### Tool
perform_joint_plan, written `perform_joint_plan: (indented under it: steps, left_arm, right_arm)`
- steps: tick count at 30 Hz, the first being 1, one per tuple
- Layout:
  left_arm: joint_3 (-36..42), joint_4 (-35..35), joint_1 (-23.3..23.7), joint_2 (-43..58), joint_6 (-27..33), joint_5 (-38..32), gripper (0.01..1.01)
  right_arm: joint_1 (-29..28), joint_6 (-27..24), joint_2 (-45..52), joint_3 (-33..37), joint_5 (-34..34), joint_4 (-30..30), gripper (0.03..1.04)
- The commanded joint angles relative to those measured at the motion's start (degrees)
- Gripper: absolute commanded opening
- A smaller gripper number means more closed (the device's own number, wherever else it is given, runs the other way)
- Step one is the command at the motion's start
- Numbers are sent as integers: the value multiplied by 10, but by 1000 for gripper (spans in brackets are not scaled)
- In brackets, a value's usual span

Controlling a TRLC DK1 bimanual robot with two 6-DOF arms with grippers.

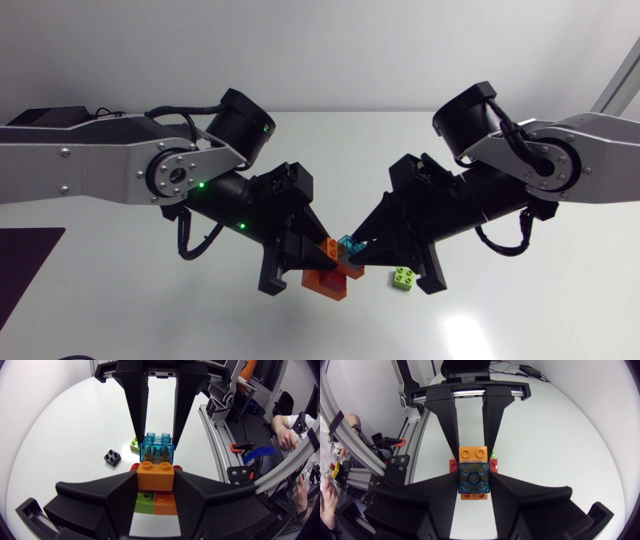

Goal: Separate the duplo bricks

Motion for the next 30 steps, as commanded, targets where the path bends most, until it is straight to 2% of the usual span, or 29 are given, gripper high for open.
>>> perform_joint_plan:
  steps: [1,8,14,22,30]
  left_arm:
    - [-23,-2,-6,-15,17,-4,343]
    - [-43,-2,-10,-30,26,-5,343]
    - [-45,-2,8,-38,28,-5,343]
    - [-19,-8,84,-74,27,-4,344]
    - [-15,-2,105,-79,8,6,346]
  right_arm:
    - [0,11,-6,22,-32,-26,225]
    - [-30,5,22,59,-87,-65,225]
    - [-44,3,21,60,-79,-63,225]
    - [-40,-23,6,3,57,-20,225]
    - [60,-14,73,-77,220,96,225]
